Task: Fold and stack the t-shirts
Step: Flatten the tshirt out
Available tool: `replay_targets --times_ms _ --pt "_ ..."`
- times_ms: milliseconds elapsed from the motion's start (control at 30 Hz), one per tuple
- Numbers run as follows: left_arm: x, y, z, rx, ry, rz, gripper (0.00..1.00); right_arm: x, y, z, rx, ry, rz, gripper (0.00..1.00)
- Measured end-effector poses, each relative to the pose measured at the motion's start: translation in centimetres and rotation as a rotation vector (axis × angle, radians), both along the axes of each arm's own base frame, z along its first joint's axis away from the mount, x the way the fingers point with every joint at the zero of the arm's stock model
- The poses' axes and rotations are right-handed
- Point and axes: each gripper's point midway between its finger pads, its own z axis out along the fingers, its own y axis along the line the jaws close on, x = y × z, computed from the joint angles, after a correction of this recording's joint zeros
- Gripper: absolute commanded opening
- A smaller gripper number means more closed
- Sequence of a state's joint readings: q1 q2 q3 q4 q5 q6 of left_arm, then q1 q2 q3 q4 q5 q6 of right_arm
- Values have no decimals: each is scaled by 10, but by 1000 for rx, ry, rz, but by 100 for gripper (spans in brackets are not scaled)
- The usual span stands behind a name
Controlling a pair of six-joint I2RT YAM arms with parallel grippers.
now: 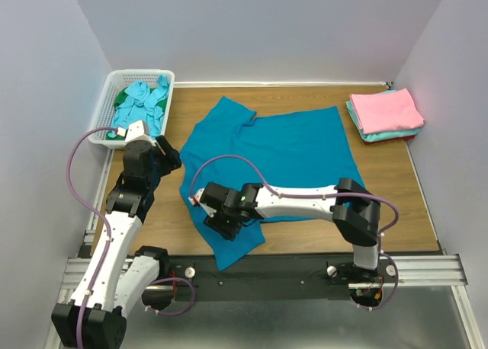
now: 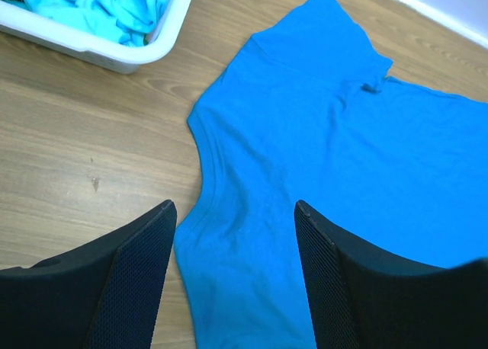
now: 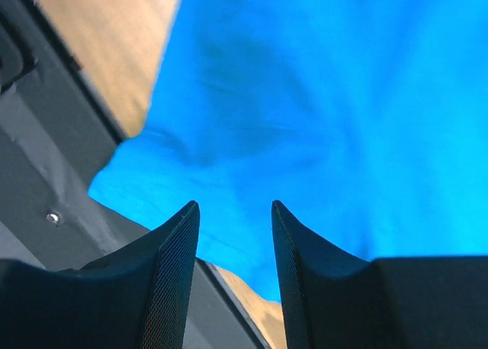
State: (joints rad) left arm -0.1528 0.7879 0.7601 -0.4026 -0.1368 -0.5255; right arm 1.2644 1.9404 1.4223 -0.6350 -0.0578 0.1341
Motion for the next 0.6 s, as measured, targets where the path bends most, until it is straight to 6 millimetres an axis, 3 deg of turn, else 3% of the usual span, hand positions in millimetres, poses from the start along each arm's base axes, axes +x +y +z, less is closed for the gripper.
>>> replay_targets --times_ms 67,167,267,333,467,600 --pt "3 -2 -6 0 20 -7 71 14 -4 13 22 -23 -43 50" --pt "8 -5 -14 -2 45 -18 70 53 -19 35 63 -65 -169 50" --pt "17 -9 -21 -4 63 -33 68 112 -63 53 86 -118 -394 50" --pt "25 -13 -30 -2 92 -46 65 136 -95 55 80 -136 -519 50" --pt "63 -39 -34 4 133 -115 61 167 -163 53 53 -146 -758 50" --pt "119 -84 -25 32 120 -215 54 180 -207 54 72 -141 -916 50"
